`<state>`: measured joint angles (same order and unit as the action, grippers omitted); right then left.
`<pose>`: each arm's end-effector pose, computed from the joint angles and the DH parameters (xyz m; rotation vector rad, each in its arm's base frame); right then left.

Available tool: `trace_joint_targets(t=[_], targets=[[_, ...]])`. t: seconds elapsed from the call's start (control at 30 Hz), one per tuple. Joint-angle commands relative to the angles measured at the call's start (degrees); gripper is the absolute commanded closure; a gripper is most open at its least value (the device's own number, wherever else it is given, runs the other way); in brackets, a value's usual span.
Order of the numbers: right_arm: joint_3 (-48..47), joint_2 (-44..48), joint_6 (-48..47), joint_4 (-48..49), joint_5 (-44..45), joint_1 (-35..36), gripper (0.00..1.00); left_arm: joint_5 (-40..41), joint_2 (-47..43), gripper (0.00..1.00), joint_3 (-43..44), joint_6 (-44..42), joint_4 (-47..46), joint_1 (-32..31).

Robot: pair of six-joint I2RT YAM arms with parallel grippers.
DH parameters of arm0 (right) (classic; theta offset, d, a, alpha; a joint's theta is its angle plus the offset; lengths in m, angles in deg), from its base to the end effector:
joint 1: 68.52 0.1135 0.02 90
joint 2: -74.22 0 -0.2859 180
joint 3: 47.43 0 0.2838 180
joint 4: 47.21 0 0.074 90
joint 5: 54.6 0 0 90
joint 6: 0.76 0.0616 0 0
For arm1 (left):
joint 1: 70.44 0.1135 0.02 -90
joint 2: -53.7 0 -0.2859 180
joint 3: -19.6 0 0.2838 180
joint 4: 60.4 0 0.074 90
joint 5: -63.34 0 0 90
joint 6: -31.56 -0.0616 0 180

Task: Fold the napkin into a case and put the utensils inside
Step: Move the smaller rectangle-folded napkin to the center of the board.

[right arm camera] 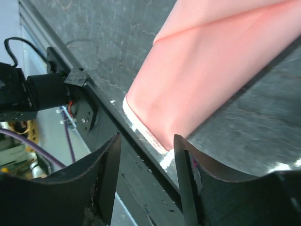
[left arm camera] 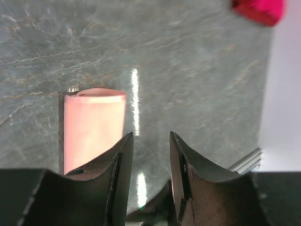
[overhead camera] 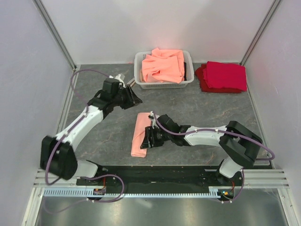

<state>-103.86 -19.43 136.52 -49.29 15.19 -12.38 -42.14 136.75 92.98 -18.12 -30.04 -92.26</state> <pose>0.1864 0.3159 0.1437 -0.4157 2.5507 1.2420 0.3349 -0.1518 0.2638 -0.2347 2.3828 -0.8528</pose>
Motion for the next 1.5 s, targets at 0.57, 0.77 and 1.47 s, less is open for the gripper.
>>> trace_joint_targets(t=[0.57,0.77,1.47], targets=[[-19.19,-27.52,11.59,22.74,-8.16,6.18,0.64,12.9,-36.89,0.57,-14.69,2.65,18.57,0.38],[-25.3,-23.1,8.89,15.73,-11.44,2.75,0.48,21.89,-40.86,0.55,-11.77,6.35,24.91,0.47],[-14.84,-8.92,-14.59,-11.63,-5.37,-19.49,0.61,24.71,-17.41,0.98,-19.86,18.31,13.22,5.82]])
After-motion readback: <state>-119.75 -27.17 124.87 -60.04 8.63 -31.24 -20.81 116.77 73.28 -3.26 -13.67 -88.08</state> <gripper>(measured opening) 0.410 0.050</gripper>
